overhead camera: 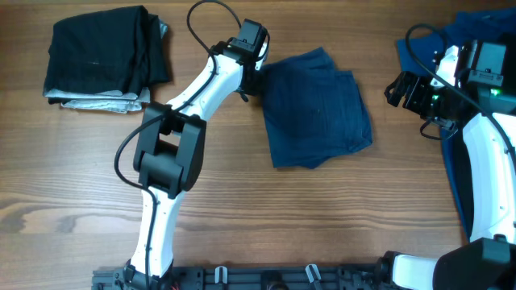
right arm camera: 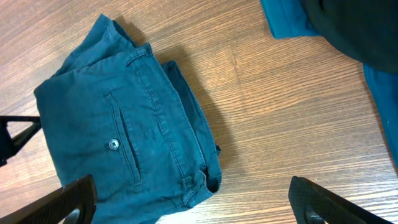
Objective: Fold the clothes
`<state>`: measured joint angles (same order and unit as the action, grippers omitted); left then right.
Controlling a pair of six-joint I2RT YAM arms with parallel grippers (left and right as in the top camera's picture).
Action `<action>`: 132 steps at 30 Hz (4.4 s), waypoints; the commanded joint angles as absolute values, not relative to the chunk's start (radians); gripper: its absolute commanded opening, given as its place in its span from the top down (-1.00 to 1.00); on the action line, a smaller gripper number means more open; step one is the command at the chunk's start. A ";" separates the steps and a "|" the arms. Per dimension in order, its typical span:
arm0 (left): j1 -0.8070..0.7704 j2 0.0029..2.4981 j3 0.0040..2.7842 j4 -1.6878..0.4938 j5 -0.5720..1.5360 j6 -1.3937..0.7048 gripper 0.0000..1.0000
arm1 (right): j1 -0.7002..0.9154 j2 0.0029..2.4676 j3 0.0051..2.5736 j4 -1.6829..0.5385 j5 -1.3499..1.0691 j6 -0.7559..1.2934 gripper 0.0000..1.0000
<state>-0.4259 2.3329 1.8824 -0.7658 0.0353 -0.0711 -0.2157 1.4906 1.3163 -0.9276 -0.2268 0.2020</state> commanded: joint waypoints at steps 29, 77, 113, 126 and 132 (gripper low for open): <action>-0.490 2.457 1.883 -1.224 0.327 -0.412 0.40 | -0.216 1.500 1.314 -0.928 -0.209 0.212 -1.00; -0.558 2.343 2.061 -0.957 0.273 -0.216 -0.06 | -0.216 1.500 1.314 -0.928 -0.209 0.212 -0.99; -0.604 2.439 2.060 -0.916 0.290 -0.168 -0.26 | -0.216 1.500 1.314 -0.928 -0.209 0.212 -1.00; -0.603 2.431 2.059 -0.920 0.287 -0.163 0.92 | -0.216 1.500 1.314 -0.928 -0.209 0.212 -1.00; -0.598 2.336 2.059 -0.968 0.164 -0.164 0.92 | -0.216 1.500 1.314 -0.928 -0.209 0.212 -0.99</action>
<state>-0.6041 2.4218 2.0449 -0.9451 0.2726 -0.1734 -0.2157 1.4906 1.3163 -0.9279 -0.2268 0.2050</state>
